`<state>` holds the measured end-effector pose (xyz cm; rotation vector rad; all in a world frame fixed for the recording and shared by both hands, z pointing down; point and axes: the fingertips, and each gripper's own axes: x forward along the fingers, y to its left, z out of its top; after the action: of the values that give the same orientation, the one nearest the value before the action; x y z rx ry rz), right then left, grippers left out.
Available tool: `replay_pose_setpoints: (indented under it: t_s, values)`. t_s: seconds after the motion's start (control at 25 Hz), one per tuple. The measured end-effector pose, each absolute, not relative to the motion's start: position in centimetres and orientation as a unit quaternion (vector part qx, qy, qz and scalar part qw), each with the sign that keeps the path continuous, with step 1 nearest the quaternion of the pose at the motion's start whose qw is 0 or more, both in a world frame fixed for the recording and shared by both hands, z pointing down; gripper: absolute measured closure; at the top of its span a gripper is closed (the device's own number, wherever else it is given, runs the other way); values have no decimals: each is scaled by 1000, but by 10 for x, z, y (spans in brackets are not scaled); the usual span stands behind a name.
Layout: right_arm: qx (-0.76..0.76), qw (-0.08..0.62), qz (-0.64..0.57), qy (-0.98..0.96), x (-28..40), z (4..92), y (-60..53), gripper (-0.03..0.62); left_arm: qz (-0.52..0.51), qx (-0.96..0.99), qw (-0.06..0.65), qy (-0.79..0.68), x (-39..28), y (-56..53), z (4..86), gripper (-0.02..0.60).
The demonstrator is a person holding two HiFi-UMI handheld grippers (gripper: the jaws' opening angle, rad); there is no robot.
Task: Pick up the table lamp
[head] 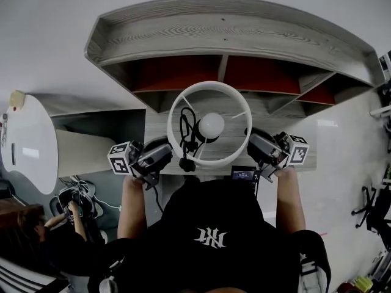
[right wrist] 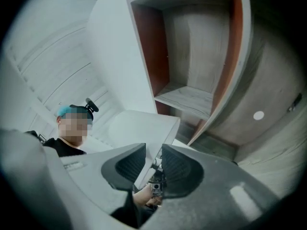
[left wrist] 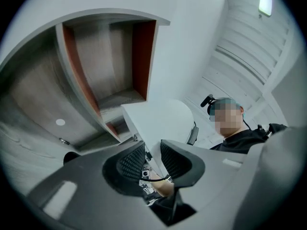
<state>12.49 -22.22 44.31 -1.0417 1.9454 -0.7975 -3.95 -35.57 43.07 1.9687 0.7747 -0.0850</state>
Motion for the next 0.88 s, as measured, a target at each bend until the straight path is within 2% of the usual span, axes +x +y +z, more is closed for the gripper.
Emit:
replay_pose_setpoints:
  t_s: [0.88]
  values:
    - [-434,320,-206,816,114,346,-207,491,-60,849,415,322,-45,-346,339,468]
